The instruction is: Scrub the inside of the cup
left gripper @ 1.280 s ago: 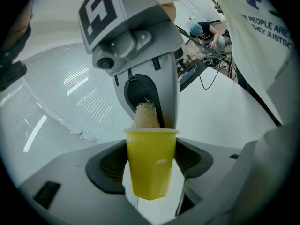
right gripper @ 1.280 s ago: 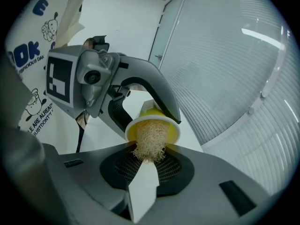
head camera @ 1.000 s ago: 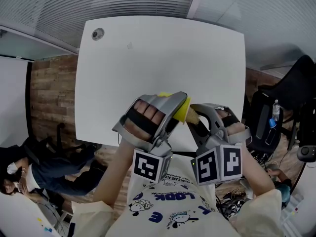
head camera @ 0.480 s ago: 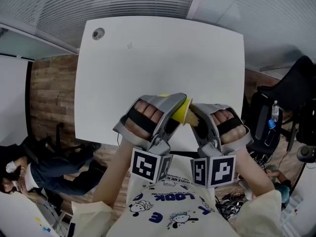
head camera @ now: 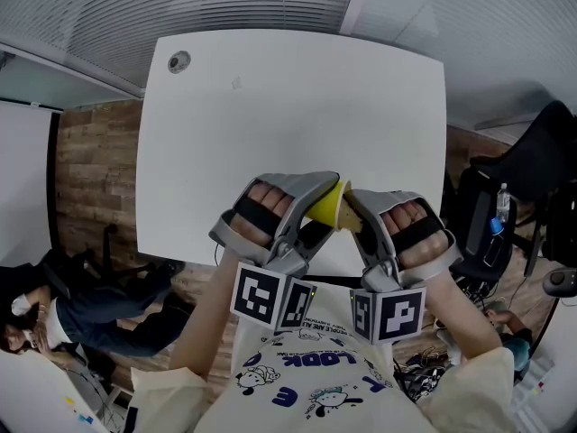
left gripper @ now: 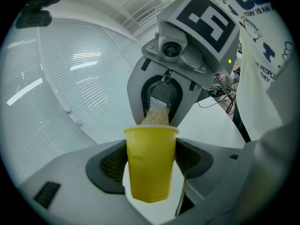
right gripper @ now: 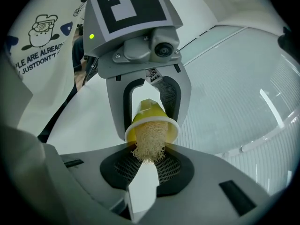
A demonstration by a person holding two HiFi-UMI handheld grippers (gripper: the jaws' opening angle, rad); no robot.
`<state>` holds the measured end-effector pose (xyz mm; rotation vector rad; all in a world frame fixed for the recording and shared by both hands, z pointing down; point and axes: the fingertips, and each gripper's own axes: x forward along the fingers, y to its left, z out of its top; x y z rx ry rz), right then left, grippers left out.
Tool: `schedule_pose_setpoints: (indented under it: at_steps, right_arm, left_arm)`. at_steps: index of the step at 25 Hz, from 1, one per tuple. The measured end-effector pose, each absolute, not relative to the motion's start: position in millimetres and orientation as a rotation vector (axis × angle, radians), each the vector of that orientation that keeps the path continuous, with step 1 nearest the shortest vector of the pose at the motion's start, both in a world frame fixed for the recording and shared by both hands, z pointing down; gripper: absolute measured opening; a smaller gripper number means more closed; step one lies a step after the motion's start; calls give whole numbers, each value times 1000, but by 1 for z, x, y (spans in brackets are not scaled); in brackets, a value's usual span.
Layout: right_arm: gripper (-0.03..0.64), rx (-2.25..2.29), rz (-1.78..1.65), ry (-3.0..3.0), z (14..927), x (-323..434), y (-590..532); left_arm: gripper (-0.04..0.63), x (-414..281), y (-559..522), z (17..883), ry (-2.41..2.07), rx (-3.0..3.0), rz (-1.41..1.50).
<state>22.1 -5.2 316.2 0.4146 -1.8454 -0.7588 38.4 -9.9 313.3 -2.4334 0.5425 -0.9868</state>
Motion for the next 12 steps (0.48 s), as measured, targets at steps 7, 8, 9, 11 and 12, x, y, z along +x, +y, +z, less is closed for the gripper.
schedule_pose_setpoints:
  at_steps: [7,8,9,11,12]
  right_arm:
    - [66,433,-624,-1935,317,23,-4]
    - [66,435,-618,-1940,317,24,-4]
    - [66,436,-613,-1943,316,25,-4]
    - [66,439,-600,-1951,316,25,-4]
    - [66,441,-595,-1954,315,25,-5]
  left_arm:
    - [337,40,-10,314,541,-2403,-992]
    - [337,41,-10,313,540,-2400,-992]
    - [337,41,-10,313,541,-2400,-991]
    - [337,41,-11,313,547,-2400,-987]
    - [337,40,-12,313,551,-2398,-986]
